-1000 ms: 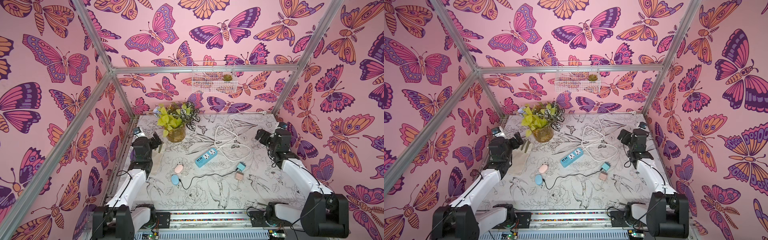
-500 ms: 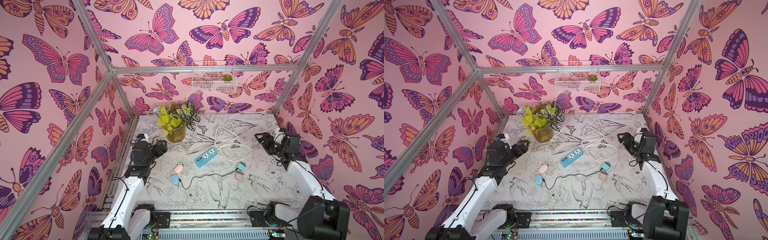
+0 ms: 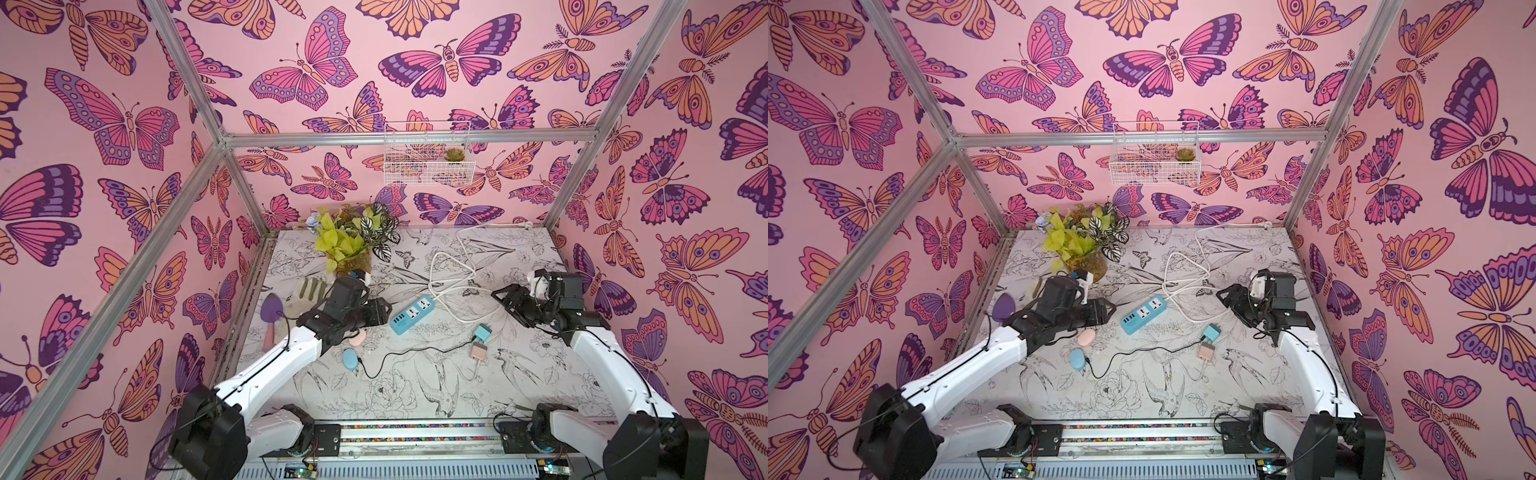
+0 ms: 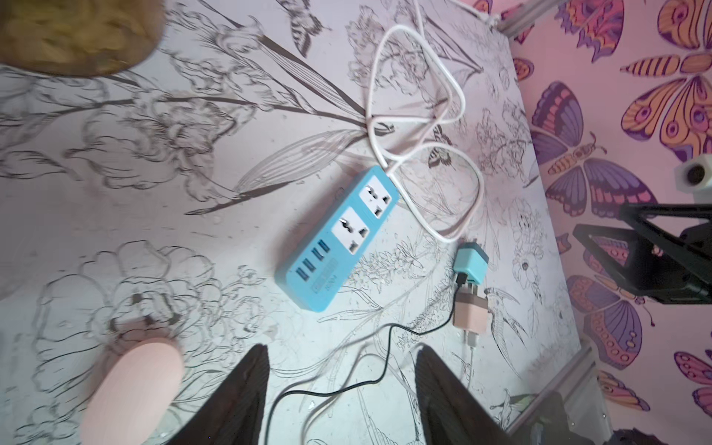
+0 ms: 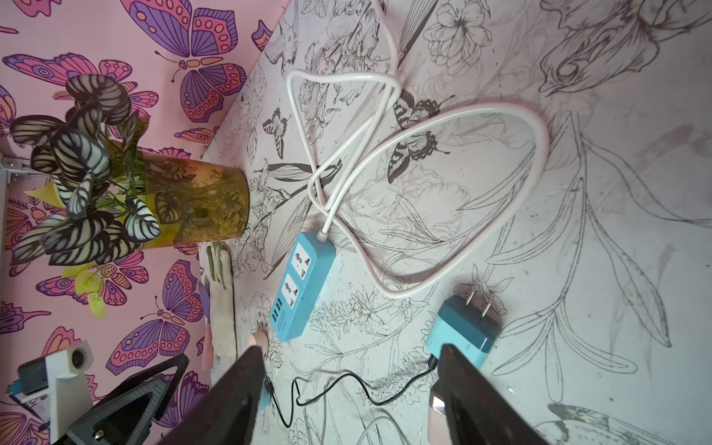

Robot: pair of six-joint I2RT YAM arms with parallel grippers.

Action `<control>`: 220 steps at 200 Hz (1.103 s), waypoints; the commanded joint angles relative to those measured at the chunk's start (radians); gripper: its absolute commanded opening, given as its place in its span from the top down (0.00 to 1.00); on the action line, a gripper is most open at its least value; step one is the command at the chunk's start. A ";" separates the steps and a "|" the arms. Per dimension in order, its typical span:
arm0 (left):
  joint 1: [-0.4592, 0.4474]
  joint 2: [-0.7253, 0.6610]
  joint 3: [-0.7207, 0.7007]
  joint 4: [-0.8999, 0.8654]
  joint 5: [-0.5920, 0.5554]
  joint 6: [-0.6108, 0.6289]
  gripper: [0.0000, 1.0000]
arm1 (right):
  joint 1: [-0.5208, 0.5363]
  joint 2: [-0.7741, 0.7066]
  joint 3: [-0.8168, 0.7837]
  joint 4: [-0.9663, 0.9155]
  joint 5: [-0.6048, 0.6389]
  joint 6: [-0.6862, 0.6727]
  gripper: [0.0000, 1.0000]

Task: Charge the bluetooth headset
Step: Pick up the plug from the center of the board.

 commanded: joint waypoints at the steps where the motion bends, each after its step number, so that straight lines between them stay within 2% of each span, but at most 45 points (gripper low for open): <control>1: -0.096 0.122 0.100 -0.053 -0.080 0.058 0.36 | 0.006 -0.014 -0.011 -0.100 0.033 -0.025 0.26; 47: -0.235 0.350 0.296 -0.077 -0.106 0.111 0.34 | 0.006 -0.038 -0.032 -0.196 0.055 -0.017 0.29; 83: -0.302 0.512 0.444 -0.107 -0.085 0.145 0.32 | -0.001 -0.076 -0.033 -0.288 0.168 -0.011 0.27; 150: -0.360 0.735 0.666 -0.155 -0.030 0.191 0.29 | -0.062 -0.075 -0.005 -0.409 0.220 -0.028 0.27; 220: -0.413 0.933 0.889 -0.239 0.003 0.258 0.26 | -0.122 -0.129 -0.033 -0.436 0.236 -0.003 0.25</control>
